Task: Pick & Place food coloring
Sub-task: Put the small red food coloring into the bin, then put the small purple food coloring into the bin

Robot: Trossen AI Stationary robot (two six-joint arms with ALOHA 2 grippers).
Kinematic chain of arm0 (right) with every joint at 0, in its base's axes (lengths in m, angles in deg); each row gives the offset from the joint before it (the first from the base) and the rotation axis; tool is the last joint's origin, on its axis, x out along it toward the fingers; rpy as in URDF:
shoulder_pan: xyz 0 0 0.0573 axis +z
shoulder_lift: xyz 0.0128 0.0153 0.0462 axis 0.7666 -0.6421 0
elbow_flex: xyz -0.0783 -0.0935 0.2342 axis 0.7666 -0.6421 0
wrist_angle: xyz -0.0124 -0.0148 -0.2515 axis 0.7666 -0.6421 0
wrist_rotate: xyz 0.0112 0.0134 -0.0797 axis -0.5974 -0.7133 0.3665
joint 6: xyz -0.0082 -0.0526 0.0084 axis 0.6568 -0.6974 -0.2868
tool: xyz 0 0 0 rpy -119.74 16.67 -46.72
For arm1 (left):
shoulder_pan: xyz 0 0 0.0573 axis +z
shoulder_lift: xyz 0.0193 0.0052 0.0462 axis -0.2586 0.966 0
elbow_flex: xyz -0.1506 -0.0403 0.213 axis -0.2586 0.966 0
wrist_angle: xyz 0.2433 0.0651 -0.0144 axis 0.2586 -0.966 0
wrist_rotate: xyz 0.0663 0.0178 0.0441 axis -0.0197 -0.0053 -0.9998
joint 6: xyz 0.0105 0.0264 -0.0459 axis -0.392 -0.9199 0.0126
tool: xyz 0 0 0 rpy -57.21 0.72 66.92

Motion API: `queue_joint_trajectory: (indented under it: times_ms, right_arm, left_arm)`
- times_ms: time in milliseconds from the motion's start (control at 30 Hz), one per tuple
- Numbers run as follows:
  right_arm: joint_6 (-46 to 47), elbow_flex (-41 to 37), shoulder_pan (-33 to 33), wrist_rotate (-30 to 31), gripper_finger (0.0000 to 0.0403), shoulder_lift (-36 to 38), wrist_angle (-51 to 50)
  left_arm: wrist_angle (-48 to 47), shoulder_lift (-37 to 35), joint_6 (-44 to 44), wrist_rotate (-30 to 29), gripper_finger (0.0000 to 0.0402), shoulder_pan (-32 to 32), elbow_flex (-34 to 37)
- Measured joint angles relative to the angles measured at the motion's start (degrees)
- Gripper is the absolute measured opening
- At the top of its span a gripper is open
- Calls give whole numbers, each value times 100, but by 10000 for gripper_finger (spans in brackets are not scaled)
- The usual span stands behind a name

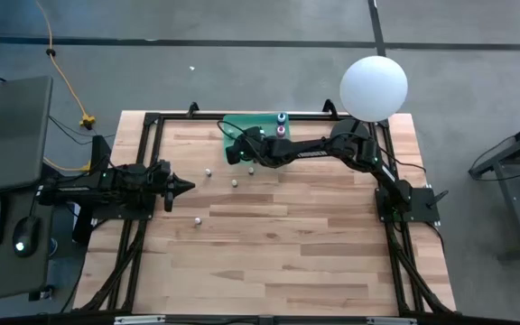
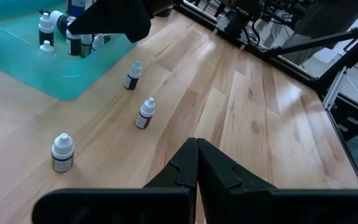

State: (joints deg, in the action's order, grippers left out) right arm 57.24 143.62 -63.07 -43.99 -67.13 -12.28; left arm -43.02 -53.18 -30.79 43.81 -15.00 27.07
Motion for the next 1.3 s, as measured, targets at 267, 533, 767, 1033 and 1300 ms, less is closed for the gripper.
queue_joint_trajectory:
  times_ms: [267,533,767,1033,1300]
  right_arm:
    - [120,-171,-9,-190,75,1,51]
    - [212,-428,-9,-367,89,9,141]
    - [-52,-442,-11,-493,91,7,419]
    - [-560,-442,-22,-741,124,-2,695]
    - [-808,-442,-60,-749,180,10,692]
  left_arm:
    - [0,0,0,0,0,0,0]
    - [0,0,0,-2,0,-2,0]
    - [0,0,0,-2,0,-1,0]
    - [0,0,0,-2,0,-1,-1]
    - [0,0,0,-2,0,-1,0]
